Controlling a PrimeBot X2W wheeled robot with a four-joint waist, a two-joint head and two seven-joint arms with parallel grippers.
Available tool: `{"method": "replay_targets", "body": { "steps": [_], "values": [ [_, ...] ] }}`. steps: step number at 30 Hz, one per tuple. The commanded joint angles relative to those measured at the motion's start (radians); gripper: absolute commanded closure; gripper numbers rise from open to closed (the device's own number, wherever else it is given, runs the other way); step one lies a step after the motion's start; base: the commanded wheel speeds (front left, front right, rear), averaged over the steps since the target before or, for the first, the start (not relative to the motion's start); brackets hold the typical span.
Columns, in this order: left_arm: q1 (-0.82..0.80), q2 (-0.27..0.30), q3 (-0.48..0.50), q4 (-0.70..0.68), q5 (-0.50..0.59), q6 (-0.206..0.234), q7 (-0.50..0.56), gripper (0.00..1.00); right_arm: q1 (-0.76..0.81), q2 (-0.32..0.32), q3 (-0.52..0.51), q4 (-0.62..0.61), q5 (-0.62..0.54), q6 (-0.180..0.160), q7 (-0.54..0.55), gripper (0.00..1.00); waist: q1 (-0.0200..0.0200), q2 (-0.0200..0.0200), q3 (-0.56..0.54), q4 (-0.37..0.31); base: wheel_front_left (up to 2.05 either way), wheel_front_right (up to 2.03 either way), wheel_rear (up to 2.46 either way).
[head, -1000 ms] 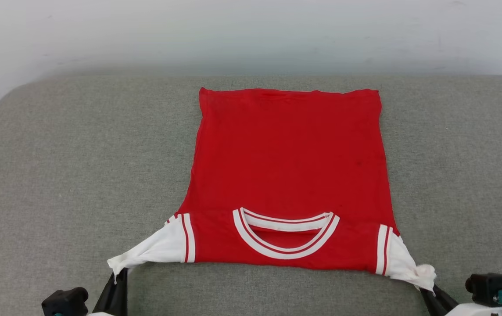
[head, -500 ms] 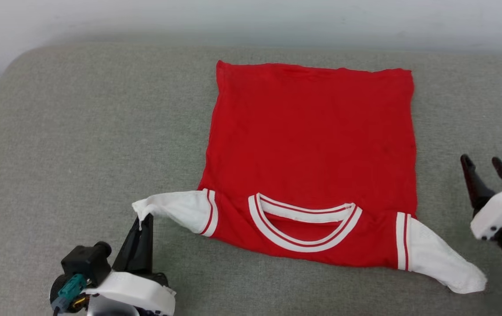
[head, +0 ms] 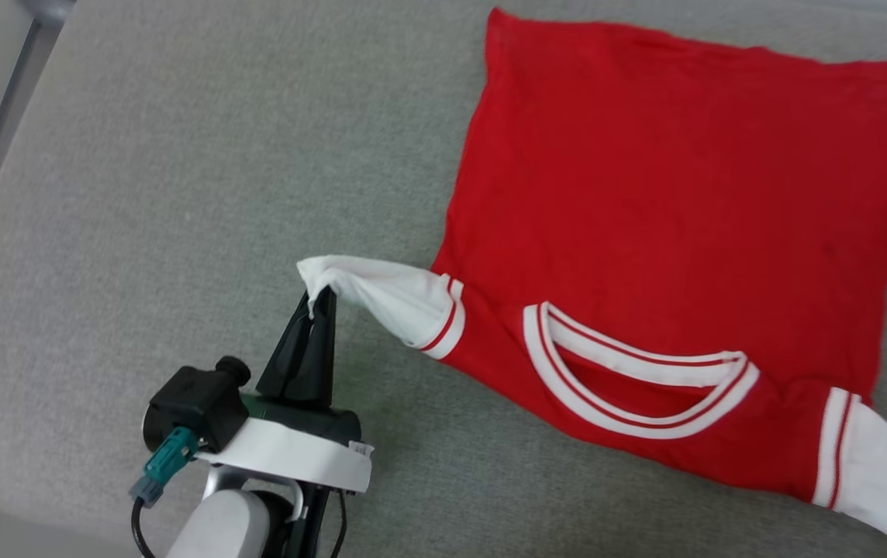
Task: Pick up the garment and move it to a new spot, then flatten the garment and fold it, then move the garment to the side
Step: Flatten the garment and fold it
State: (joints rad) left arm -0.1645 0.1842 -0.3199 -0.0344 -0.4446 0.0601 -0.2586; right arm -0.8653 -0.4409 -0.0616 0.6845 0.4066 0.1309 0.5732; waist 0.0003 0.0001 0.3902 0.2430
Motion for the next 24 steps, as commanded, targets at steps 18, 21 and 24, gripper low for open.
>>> {"method": "replay_targets", "body": {
  "steps": [18, 21, 24],
  "values": [
    [-0.072, -0.097, 0.047, -0.017, 0.076, -0.088, -0.009, 1.00, -0.148, -0.014, -0.008, 0.315, -0.126, -0.001, 0.319, 0.61, -0.0003, -0.0001, 0.160, 0.112, 0.00, 0.00, 0.00],
    [-0.061, -0.107, 0.061, -0.011, 0.085, -0.096, -0.009, 1.00, -0.164, -0.004, -0.022, 0.315, -0.143, -0.001, 0.330, 1.00, -0.0003, -0.0001, 0.154, 0.106, 0.00, 0.00, 0.00],
    [-0.052, -0.113, 0.072, -0.002, 0.096, -0.104, -0.009, 1.00, -0.189, -0.009, -0.031, 0.280, -0.148, -0.001, 0.304, 1.00, -0.0003, -0.0001, 0.137, 0.096, 0.00, 0.00, 0.00]
  ]
}}
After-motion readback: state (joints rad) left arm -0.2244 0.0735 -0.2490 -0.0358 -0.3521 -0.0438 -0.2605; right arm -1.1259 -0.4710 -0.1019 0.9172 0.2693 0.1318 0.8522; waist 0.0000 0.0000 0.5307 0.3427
